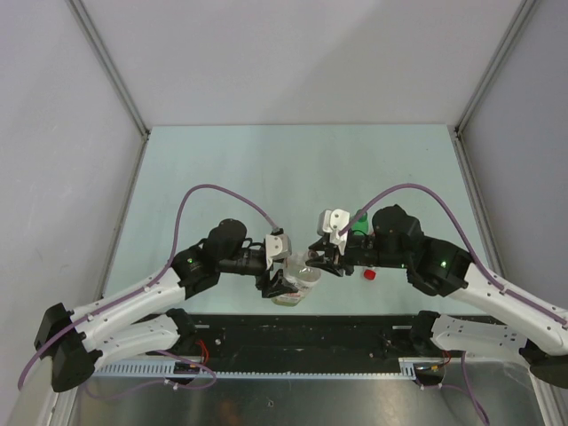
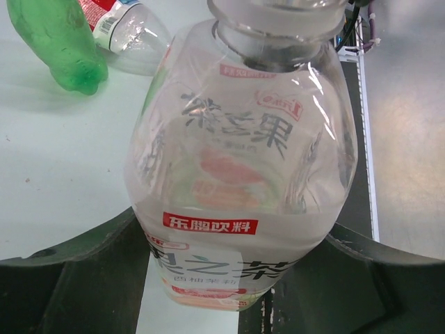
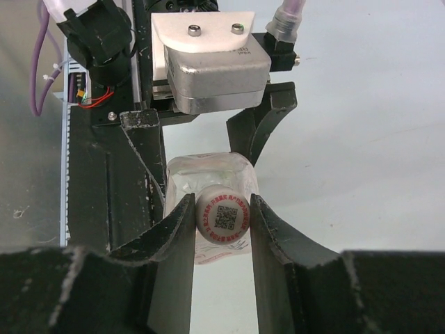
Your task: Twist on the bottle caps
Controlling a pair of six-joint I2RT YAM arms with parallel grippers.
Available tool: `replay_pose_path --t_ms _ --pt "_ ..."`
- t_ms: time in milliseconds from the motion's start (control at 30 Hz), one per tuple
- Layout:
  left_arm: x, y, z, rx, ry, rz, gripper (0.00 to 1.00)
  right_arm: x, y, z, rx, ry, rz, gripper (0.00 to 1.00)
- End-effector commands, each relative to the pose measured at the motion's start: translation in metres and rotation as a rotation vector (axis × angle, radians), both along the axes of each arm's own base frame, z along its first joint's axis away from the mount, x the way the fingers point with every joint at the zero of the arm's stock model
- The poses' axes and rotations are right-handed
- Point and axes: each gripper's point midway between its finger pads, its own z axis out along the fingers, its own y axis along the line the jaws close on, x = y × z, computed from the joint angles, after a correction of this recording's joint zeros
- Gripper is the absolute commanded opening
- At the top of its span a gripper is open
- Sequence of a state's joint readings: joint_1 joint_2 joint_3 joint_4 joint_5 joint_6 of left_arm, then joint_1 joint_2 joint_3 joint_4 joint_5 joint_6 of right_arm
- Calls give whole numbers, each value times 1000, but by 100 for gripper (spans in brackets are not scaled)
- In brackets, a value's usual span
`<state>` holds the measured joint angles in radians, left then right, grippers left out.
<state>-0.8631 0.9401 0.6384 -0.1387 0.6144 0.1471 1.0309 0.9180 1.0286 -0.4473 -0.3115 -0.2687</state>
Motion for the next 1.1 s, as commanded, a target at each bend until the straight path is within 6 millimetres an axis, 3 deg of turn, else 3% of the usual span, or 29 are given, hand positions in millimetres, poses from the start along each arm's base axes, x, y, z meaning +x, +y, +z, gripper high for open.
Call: replay_pose_path --t_ms 0,167,400,833,1067 --pt "11 -21 94 -294 -158 -4 0 -24 -12 -66 -235 116 82 3" --pt "12 -20 90 -297 -168 -3 0 -21 -10 -55 -196 89 63 12" --pt "12 -25 78 -274 -150 -23 0 -10 -12 -37 -136 37 -1 35" --pt "14 -27 59 -234 -144 -32 0 -5 -16 0 0 -12 -61 95" --pt "21 -21 48 -209 -195 -2 0 1 -31 19 78 2 -165 99"
